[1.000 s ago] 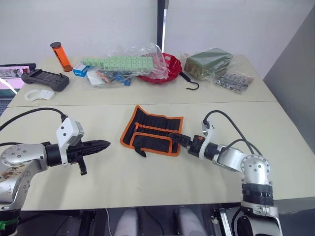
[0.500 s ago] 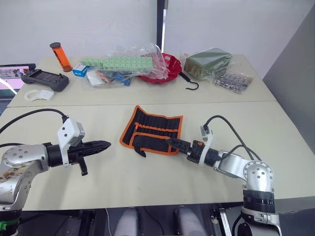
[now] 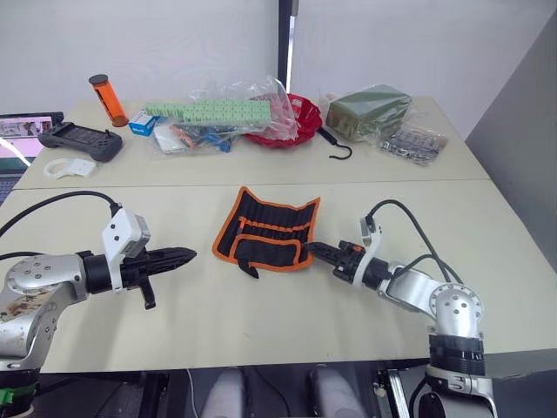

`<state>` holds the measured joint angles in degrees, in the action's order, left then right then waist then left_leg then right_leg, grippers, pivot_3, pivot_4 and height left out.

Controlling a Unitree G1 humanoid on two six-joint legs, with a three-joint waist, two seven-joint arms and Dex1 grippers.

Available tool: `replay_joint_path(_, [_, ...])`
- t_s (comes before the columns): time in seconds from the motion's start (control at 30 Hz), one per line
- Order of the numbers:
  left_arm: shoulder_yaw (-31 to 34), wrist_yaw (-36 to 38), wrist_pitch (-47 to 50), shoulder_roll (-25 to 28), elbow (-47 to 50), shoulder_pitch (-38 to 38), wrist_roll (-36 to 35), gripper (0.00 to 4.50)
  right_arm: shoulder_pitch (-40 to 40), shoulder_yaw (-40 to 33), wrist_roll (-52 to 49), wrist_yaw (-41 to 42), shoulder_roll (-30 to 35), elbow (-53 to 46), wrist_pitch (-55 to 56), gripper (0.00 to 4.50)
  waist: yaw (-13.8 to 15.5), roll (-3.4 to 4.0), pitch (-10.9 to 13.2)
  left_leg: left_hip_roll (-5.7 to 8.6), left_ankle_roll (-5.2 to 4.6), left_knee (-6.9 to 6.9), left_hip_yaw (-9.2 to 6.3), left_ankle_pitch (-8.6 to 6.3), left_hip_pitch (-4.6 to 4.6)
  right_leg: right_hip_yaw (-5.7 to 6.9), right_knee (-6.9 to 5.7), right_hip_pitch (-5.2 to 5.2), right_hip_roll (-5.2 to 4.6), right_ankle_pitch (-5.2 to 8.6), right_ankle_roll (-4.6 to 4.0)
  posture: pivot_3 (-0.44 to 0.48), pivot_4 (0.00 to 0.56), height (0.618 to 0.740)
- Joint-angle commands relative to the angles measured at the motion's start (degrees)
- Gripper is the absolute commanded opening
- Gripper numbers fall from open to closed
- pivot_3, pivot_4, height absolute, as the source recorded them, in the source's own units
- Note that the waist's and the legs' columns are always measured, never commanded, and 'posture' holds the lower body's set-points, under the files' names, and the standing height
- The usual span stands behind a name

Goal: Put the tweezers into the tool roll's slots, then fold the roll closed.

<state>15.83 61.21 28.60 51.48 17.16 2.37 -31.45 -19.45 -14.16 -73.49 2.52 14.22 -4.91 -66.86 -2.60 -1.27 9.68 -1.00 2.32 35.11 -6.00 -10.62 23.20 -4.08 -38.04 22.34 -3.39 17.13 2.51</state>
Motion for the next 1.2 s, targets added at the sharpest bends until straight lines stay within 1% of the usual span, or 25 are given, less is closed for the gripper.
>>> replay_joint_path(0.03, [0.52, -0.18, -1.49, 0.10, 0.55, 0.07, 0.40, 0.00, -1.38, -1.20, -0.68, 1.98, 1.98, -0.38, 0.04, 0.05, 0.07, 0.00, 0.00, 0.00, 0.00, 0.00, 0.00, 0.00, 0.00, 0.00, 0.00, 0.00, 0.00, 0.00, 0.00, 0.000, 0.150, 0.740])
replay_joint_path(0.13, [0.38, -0.14, -1.84, -0.07, 0.28, 0.01, 0.74, 0.00, -1.99, -1.75, -1.21, 3.21, 4.94, -0.06, -1.31, 0.05, 0.10, 0.00, 0.00, 0.01, 0.00, 0.01, 0.00, 0.00, 0.01, 0.00, 0.01, 0.00, -0.01, 0.00, 0.00, 0.000, 0.150, 0.740])
replay_joint_path(0.27, [-0.02, -0.13, -2.09, -0.33, 0.15, 0.06, 0.90, 0.00, -3.25, -2.42, -1.55, 5.95, 10.84, 0.63, -4.02, 0.05, 0.12, 0.02, 0.01, 0.01, 0.00, 0.01, 0.01, 0.00, 0.01, -0.01, 0.01, 0.00, -0.01, 0.00, 0.00, 0.000, 0.150, 0.740])
replay_joint_path(0.43, [-0.45, -0.14, -2.18, -0.62, -0.28, 0.34, 0.99, 0.00, -5.06, -2.64, -0.64, 8.46, 14.66, 1.81, -4.93, 0.05, 0.11, 0.02, 0.02, 0.01, 0.00, 0.01, 0.01, 0.00, 0.02, -0.01, 0.02, -0.01, -0.01, 0.00, 0.00, 0.000, 0.150, 0.740])
replay_joint_path(0.57, [-0.70, -0.43, -2.06, -0.96, 0.03, 0.12, 1.01, 0.00, -7.04, -0.12, 1.33, 11.10, 15.91, 1.09, -5.24, 0.05, 0.10, 0.03, 0.02, 0.01, 0.00, 0.01, 0.02, 0.00, 0.02, -0.01, 0.02, 0.00, -0.01, 0.00, 0.00, 0.000, 0.150, 0.740])
replay_joint_path(0.7, [-0.34, -0.56, -1.91, -0.91, 0.47, -0.45, 0.99, 0.00, -9.74, 7.90, 10.30, 16.57, 18.32, -2.57, -2.06, 0.05, 0.05, 0.05, 0.04, 0.01, 0.00, 0.01, 0.02, 0.00, 0.02, -0.01, 0.02, 0.01, -0.01, 0.00, 0.00, 0.000, 0.150, 0.740])
replay_joint_path(0.8, [-0.16, -0.59, -2.15, -0.71, 0.47, -0.80, 1.19, 0.00, -12.23, 12.11, 14.77, 19.24, 18.27, -3.45, -0.89, 0.05, 0.02, 0.05, 0.04, 0.00, 0.00, 0.00, 0.02, 0.00, 0.02, 0.00, 0.03, 0.02, 0.00, 0.00, 0.00, 0.000, 0.150, 0.740])
replay_joint_path(0.9, [-0.20, -0.58, -2.37, -0.46, 0.52, -1.21, 1.61, 0.00, -13.69, 13.72, 17.19, 20.81, 17.52, -3.41, -0.77, 0.05, 0.06, 0.05, 0.04, 0.00, 0.00, 0.01, 0.01, 0.00, 0.03, 0.00, 0.03, 0.02, -0.01, 0.00, 0.00, 0.000, 0.150, 0.740])
replay_joint_path(0.93, [-0.49, -0.37, -2.67, -0.25, 0.41, -1.71, 2.12, 0.00, -14.80, 15.40, 18.93, 21.58, 17.16, -3.22, -0.17, 0.05, 0.09, 0.05, 0.04, 0.01, 0.00, 0.01, 0.01, 0.00, 0.03, 0.00, 0.04, 0.02, -0.02, 0.00, 0.00, 0.000, 0.150, 0.740])
replay_joint_path(1.07, [-1.33, -0.18, -3.73, -0.38, -0.03, -2.45, 3.38, 0.00, -17.83, 18.98, 23.35, 23.12, 14.25, -1.61, 0.69, 0.05, 0.05, 0.05, 0.04, 0.01, 0.00, 0.01, 0.02, 0.00, 0.03, 0.00, 0.02, 0.04, -0.02, 0.00, 0.00, 0.000, 0.150, 0.740])
replay_joint_path(1.2, [-1.39, -0.35, -3.56, -0.57, 0.03, -2.05, 3.25, 0.00, -18.47, 21.72, 26.77, 24.21, 10.48, -0.59, 1.02, 0.05, 0.05, 0.05, 0.05, 0.00, 0.00, 0.00, 0.01, 0.00, 0.04, 0.01, 0.03, 0.04, -0.01, 0.00, 0.00, 0.000, 0.150, 0.740])
